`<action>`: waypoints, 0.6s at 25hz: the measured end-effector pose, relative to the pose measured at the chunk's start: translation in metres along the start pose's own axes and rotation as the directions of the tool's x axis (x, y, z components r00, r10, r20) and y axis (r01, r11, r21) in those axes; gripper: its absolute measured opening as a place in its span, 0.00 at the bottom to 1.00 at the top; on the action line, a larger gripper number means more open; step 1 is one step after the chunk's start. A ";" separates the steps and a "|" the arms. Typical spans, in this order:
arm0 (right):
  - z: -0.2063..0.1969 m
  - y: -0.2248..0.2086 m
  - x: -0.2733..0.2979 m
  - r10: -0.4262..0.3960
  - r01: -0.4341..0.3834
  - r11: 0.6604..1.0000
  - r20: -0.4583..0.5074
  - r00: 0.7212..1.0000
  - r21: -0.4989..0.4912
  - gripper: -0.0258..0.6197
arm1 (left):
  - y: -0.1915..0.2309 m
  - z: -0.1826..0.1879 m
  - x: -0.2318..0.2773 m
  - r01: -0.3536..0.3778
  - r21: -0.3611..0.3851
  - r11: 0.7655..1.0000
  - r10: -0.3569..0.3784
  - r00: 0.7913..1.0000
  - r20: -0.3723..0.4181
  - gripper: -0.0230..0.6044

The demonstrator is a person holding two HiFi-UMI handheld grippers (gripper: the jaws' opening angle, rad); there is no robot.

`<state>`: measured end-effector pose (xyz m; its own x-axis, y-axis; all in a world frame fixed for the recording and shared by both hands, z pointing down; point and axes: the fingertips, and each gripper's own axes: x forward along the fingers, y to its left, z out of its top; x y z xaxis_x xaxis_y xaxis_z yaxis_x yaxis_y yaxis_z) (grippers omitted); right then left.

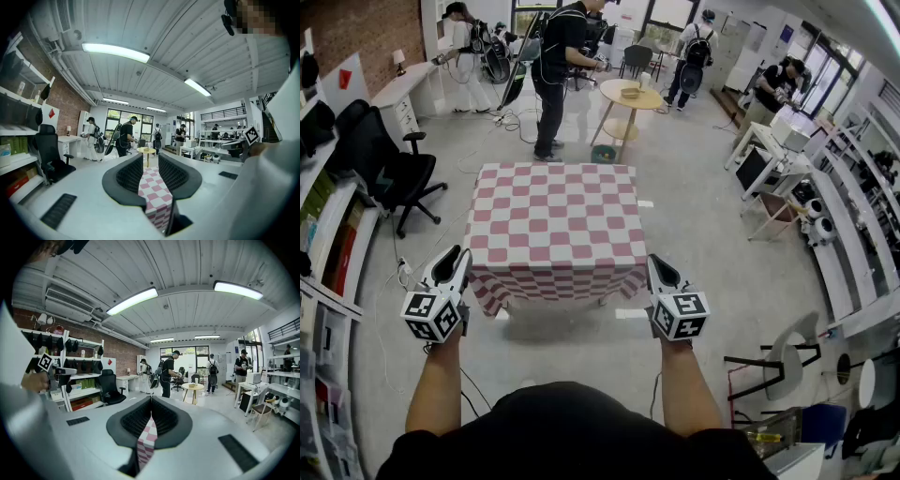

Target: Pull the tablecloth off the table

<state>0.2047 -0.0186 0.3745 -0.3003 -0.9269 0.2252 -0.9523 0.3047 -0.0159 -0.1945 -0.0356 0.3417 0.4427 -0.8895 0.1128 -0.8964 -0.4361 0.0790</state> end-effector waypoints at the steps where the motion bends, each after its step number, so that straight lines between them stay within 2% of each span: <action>1: -0.001 -0.004 -0.003 -0.001 0.001 1.000 0.000 1.000 0.000 0.09 | -0.005 -0.002 0.001 0.003 0.003 1.000 -0.003 1.000 -0.007 0.24; 10: -0.022 -0.039 -0.014 0.015 -0.015 1.000 -0.027 1.000 0.006 0.09 | -0.026 -0.015 0.003 -0.016 0.002 1.000 0.016 0.999 -0.050 0.24; 15: -0.030 -0.058 -0.016 0.030 -0.029 0.997 -0.009 1.000 0.071 0.09 | -0.037 -0.029 0.005 -0.045 0.011 0.999 0.046 0.995 -0.086 0.24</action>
<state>0.2661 -0.0147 0.4013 -0.3279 -0.9155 0.2330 -0.9446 0.3150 -0.0918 -0.1584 -0.0198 0.3679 0.4014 -0.8936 0.2009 -0.9156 -0.3971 0.0632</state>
